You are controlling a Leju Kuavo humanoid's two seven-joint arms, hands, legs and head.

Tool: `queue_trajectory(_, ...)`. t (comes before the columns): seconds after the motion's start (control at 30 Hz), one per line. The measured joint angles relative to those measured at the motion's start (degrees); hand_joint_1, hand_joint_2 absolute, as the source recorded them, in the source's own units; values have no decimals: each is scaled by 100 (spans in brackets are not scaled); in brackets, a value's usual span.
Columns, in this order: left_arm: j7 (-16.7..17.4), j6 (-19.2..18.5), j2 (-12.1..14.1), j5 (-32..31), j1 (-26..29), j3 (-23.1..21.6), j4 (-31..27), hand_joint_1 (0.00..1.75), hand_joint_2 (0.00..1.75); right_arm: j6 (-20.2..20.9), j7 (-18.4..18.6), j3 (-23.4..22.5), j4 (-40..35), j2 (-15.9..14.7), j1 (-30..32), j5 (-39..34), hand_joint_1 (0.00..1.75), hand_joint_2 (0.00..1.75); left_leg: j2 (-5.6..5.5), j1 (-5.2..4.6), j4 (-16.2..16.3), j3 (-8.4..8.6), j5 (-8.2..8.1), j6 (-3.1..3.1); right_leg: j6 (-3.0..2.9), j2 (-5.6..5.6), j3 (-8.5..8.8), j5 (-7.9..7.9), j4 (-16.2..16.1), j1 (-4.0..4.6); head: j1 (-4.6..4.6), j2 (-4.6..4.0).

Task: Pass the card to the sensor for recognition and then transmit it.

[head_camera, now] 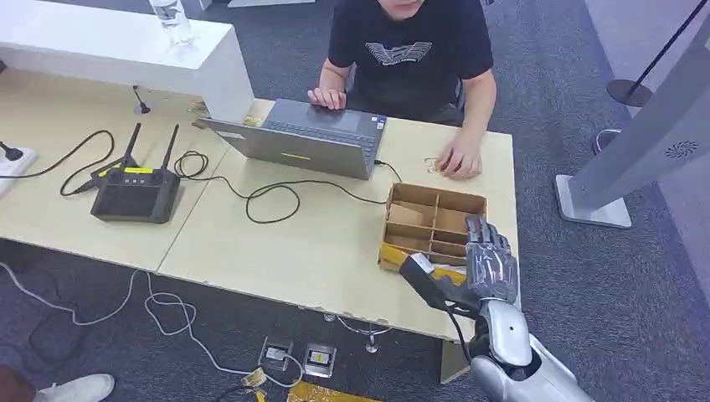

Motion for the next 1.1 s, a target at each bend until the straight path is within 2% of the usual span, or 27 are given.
queue_trajectory(0.87,0,-52,2,-55,0,0,0,0,0,-94,-159,245,468,223,-153,-232,0,175,0,0,0,0,0,0,0,0,0,0,0,0,2,0)
queue_trajectory(0.9,0,-57,2,-70,0,0,0,0,0,-96,-192,260,496,238,-169,-253,70,175,0,0,0,0,0,0,0,0,0,0,0,0,0,0)
queue_trajectory(0.93,0,-59,2,-88,0,0,0,0,0,-98,-212,275,511,245,-185,-267,152,175,0,0,0,0,0,0,0,1,0,0,0,0,0,0)
queue_trajectory(0.97,0,-61,2,-94,-1,0,0,0,0,-107,-232,293,527,254,-197,-282,175,175,0,0,0,0,0,0,0,0,0,0,0,0,0,0)
queue_trajectory(1.1,0,-57,4,-101,-1,0,0,0,0,-138,-295,328,579,282,-229,-337,175,175,0,0,0,0,0,0,0,0,0,0,0,0,0,0)
